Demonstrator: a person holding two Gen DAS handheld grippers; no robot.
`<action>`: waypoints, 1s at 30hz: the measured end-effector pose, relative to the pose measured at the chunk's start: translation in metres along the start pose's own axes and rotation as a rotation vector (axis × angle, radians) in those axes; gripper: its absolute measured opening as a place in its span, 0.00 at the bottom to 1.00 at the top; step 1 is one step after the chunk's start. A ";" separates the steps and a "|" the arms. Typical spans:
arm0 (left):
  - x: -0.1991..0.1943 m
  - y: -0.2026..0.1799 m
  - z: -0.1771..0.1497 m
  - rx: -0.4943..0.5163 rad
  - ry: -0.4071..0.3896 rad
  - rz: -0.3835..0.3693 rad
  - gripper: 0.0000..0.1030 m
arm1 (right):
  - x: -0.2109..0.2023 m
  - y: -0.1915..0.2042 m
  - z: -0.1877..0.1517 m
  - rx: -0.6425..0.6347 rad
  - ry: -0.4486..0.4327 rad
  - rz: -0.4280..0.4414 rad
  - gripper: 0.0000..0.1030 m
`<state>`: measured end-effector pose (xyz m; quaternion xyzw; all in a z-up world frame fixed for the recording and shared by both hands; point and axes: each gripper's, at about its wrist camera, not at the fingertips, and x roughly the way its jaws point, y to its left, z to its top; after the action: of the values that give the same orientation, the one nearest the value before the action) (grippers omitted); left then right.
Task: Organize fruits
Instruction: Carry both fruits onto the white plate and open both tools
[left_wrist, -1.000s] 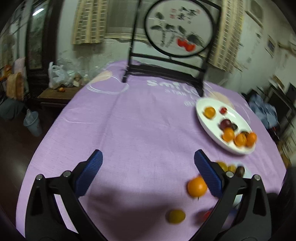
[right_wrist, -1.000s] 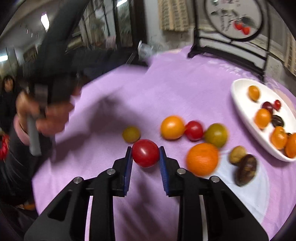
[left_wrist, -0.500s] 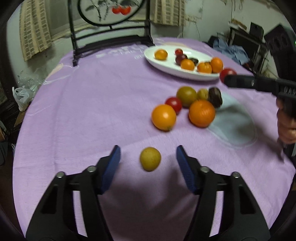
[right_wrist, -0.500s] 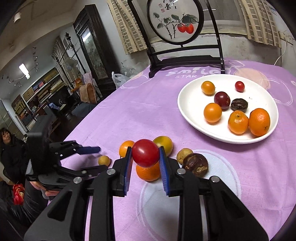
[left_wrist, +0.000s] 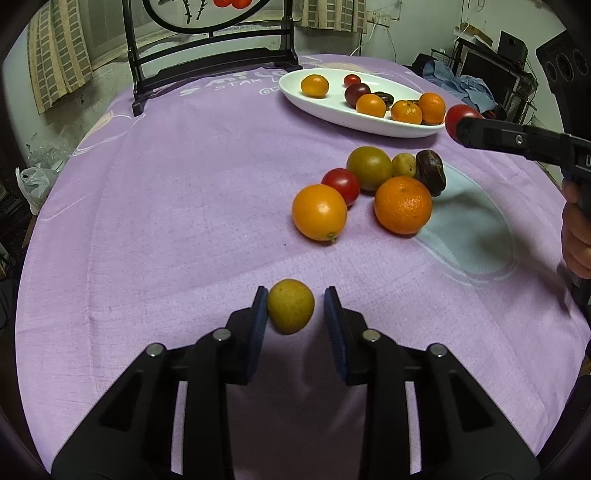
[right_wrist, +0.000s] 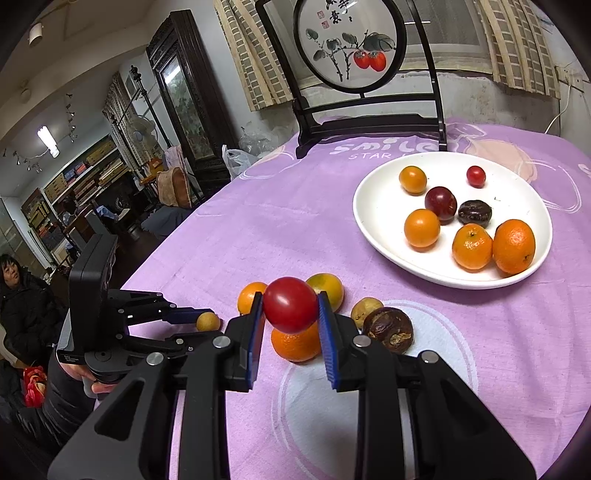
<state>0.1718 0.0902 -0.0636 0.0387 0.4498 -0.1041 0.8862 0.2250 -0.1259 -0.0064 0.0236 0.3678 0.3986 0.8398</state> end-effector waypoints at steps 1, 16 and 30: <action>0.000 0.001 0.000 -0.004 0.000 0.001 0.25 | -0.001 0.000 0.000 0.000 -0.002 -0.001 0.28; -0.029 -0.017 0.091 -0.055 -0.189 -0.082 0.24 | -0.038 -0.098 0.028 0.244 -0.312 -0.220 0.28; 0.089 -0.050 0.205 -0.033 -0.065 0.028 0.24 | 0.003 -0.134 0.037 0.181 -0.229 -0.259 0.33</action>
<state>0.3736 -0.0052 -0.0133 0.0271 0.4220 -0.0856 0.9022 0.3373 -0.2061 -0.0258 0.0970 0.3041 0.2472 0.9149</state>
